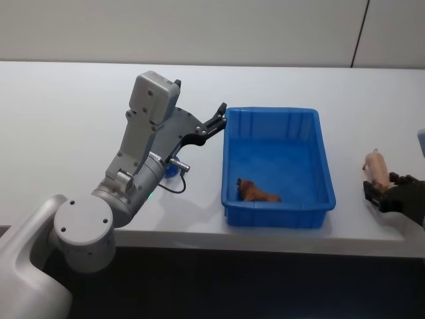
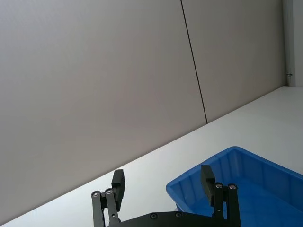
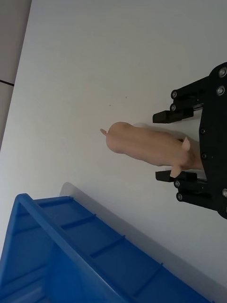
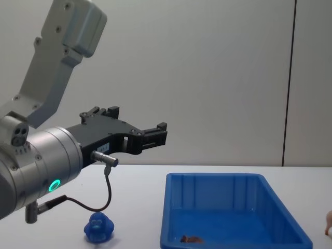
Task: Pick up the two dolls from the table and place them into the box.
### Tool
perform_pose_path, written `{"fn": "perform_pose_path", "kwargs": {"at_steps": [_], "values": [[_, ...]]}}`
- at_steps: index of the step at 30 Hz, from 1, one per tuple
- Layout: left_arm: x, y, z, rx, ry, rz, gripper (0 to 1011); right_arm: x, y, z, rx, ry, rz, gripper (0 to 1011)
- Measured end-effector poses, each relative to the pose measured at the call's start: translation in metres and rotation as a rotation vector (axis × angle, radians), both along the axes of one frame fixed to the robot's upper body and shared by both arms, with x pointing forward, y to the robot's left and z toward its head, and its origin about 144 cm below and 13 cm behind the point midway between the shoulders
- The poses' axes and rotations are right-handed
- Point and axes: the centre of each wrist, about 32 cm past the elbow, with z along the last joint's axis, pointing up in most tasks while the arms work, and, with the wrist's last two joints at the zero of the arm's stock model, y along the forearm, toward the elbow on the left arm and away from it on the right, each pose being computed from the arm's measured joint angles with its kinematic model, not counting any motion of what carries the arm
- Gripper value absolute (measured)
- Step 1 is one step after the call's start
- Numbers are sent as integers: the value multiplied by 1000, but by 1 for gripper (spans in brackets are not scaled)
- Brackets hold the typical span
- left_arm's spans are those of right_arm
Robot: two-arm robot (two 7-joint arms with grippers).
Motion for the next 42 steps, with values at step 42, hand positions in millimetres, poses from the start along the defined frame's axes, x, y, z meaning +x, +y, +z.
{"fn": "perform_pose_path", "kwargs": {"at_steps": [42], "values": [[0, 0, 0, 0, 0, 0, 1001, 12, 37, 60, 23, -300, 266, 363]]}}
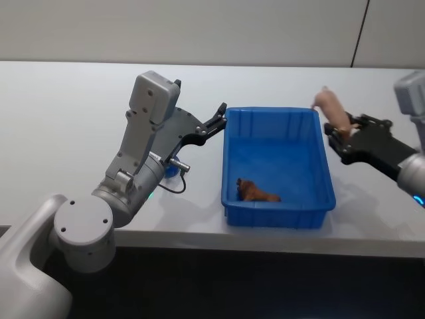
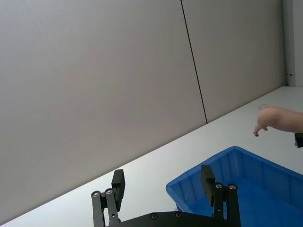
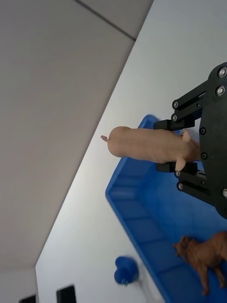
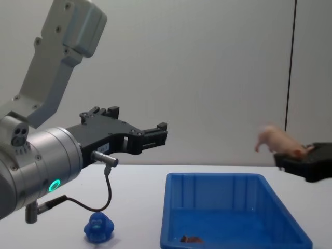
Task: Pick up the two dolls from the table and place them into the box.
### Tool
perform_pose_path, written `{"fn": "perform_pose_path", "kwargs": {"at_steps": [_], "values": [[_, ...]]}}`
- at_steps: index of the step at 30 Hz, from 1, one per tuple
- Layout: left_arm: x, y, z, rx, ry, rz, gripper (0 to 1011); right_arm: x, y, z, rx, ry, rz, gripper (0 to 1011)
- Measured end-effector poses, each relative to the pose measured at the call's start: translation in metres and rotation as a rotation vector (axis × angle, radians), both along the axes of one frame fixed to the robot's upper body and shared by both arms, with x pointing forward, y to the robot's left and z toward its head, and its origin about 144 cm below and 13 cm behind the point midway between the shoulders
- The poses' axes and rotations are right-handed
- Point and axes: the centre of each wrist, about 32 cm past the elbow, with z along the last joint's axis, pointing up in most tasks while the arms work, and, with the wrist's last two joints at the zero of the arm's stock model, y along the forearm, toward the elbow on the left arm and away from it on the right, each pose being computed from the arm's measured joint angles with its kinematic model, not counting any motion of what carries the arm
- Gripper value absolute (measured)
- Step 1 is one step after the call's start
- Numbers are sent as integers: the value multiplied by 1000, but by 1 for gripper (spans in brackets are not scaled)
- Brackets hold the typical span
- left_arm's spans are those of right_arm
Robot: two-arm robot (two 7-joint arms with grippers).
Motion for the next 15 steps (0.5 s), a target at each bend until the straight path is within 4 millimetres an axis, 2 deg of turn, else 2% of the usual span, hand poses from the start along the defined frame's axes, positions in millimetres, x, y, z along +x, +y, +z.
{"fn": "perform_pose_path", "kwargs": {"at_steps": [6, 9, 10, 12, 13, 15], "values": [[0, 0, 0, 0, 0, 0, 1001, 14, 15, 11, -5, 20, 98, 363], [0, 0, 0, 0, 0, 0, 1001, 21, 20, 13, -7, 35, 122, 422], [0, 0, 0, 0, 0, 0, 1001, 25, 23, 14, -10, 46, 135, 481], [0, 0, 0, 0, 0, 0, 1001, 29, 26, 15, -13, 53, 144, 500], [0, 0, 0, 0, 0, 0, 1001, 32, 29, 15, -15, 60, 152, 564], [0, 0, 0, 0, 0, 0, 1001, 35, 31, 16, -16, 64, 157, 624]]}}
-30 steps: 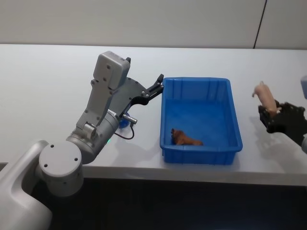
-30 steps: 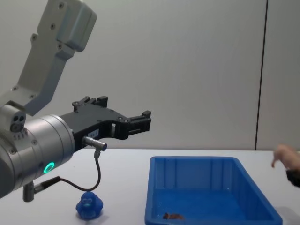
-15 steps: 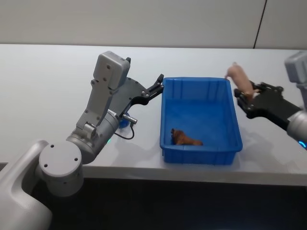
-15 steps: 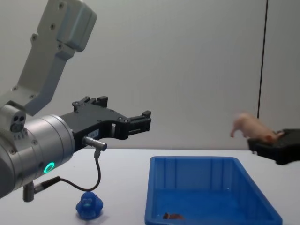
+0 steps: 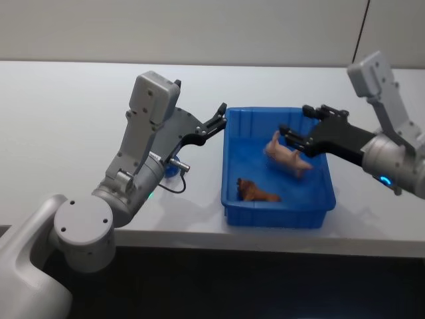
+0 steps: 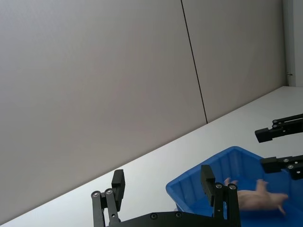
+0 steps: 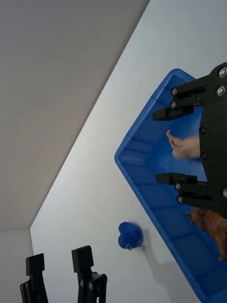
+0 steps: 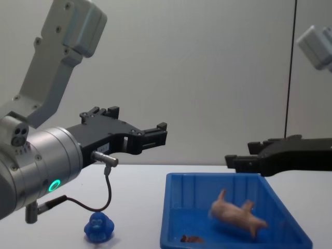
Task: Pick up the two dolls from the table and place them into the box.
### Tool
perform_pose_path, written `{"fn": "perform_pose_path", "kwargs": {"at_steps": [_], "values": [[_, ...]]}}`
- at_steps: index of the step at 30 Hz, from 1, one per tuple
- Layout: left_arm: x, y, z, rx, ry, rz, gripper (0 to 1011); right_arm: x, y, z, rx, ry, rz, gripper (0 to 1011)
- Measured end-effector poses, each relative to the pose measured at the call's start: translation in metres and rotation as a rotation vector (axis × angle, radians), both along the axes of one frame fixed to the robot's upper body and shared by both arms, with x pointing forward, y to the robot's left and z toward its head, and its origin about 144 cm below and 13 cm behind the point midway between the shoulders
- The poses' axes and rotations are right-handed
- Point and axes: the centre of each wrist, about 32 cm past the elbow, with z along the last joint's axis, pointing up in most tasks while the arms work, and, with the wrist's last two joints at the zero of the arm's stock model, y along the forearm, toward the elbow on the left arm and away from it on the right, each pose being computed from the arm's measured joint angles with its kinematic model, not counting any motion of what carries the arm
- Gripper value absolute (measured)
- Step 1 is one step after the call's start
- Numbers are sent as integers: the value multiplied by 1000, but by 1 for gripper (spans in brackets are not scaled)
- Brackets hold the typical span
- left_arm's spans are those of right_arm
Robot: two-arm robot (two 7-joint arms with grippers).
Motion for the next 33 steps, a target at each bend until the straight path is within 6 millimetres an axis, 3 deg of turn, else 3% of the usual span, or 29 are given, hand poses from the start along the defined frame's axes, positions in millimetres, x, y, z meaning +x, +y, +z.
{"fn": "perform_pose_path", "kwargs": {"at_steps": [8, 14, 33], "values": [[0, 0, 0, 0, 0, 0, 1001, 9, 4, 2, 15, -7, 16, 870], [0, 0, 0, 0, 0, 0, 1001, 9, -3, 2, 55, -21, 13, 1001], [0, 0, 0, 0, 0, 0, 1001, -17, -67, -11, 133, -34, -43, 1000]]}}
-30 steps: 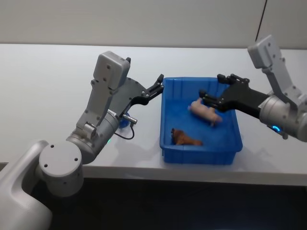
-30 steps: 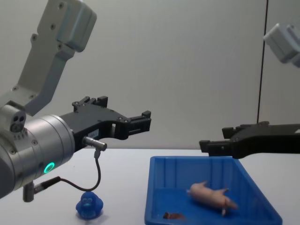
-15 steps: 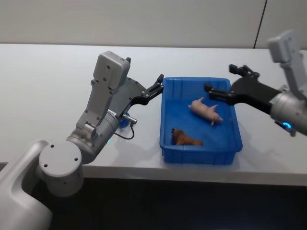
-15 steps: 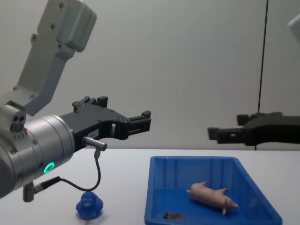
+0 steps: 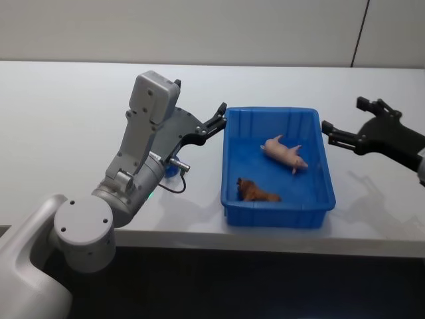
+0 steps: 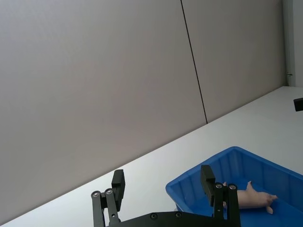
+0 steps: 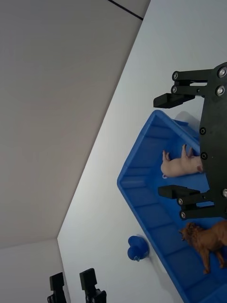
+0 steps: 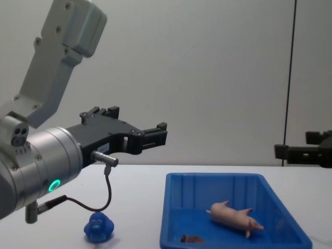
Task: Pick up the two dolls from the table and place them into the box.
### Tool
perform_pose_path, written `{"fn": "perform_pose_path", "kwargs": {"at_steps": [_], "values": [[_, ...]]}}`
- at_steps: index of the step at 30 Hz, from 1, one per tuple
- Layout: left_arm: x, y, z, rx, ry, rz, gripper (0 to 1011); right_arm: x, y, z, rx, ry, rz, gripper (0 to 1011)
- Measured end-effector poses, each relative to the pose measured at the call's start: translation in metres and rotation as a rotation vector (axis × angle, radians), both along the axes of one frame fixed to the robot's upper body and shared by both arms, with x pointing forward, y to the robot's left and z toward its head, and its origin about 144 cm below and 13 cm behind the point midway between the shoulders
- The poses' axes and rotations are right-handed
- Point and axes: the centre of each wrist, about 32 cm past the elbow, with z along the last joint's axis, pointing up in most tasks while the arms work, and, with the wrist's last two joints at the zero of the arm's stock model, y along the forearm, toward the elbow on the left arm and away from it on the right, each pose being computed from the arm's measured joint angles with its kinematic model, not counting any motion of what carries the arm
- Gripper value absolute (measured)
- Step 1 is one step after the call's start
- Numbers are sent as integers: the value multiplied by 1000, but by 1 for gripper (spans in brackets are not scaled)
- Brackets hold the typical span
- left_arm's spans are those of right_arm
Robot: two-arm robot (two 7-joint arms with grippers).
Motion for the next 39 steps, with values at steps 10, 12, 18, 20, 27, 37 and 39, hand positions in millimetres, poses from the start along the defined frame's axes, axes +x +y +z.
{"fn": "perform_pose_path", "kwargs": {"at_steps": [10, 12, 18, 20, 27, 37, 39], "values": [[-1, 3, -1, 5, 5, 14, 1001, -8, -15, -3, 5, 3, -16, 1001], [-1, 6, -2, 12, 14, 24, 1001, -9, -16, -3, 6, 3, -18, 1001], [-2, 15, -3, 21, 42, 43, 1001, -11, -20, -3, 7, 4, -22, 1001], [-2, 19, -4, 22, 59, 52, 1001, -11, -21, -4, 7, 4, -23, 1000], [0, 35, -14, 27, 131, 58, 1001, -12, -24, -4, 7, 4, -26, 1000], [12, 53, -31, 30, 217, 26, 1001, -13, -25, -4, 7, 5, -27, 1001], [17, 56, -35, 29, 235, 16, 1001, -13, -25, -4, 7, 5, -28, 1001]]}}
